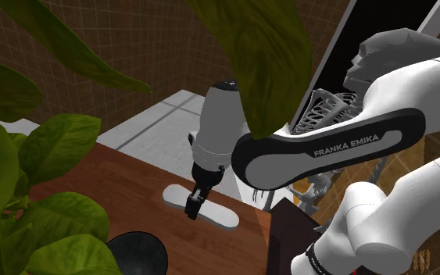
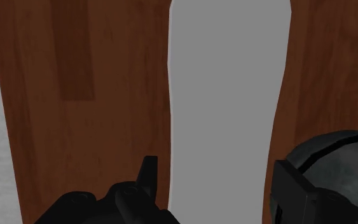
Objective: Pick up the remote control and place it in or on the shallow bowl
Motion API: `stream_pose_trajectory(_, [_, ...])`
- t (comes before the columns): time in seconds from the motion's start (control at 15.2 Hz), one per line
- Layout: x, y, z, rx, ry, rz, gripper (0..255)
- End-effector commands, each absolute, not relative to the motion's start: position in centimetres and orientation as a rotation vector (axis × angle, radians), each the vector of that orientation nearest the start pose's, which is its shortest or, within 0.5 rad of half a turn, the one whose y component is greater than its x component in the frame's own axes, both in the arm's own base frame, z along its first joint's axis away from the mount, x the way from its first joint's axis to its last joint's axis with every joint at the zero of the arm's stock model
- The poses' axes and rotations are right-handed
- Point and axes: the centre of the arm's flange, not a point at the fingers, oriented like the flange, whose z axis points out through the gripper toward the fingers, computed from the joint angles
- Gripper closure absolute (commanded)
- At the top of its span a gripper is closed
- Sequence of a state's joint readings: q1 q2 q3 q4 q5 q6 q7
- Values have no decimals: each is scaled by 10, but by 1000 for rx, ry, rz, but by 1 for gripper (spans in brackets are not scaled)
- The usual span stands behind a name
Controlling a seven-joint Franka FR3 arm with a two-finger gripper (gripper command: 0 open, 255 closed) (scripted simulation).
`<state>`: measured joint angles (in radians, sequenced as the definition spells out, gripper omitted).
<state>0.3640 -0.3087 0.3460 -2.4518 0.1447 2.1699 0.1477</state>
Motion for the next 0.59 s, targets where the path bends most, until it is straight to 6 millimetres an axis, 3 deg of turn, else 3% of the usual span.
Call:
stream_pose_trajectory(0.0, [332, 320, 410, -3036, -720, -9, 255])
stream_pose_trajectory(0.53, [333, 426, 412, -3036, -720, -9, 255])
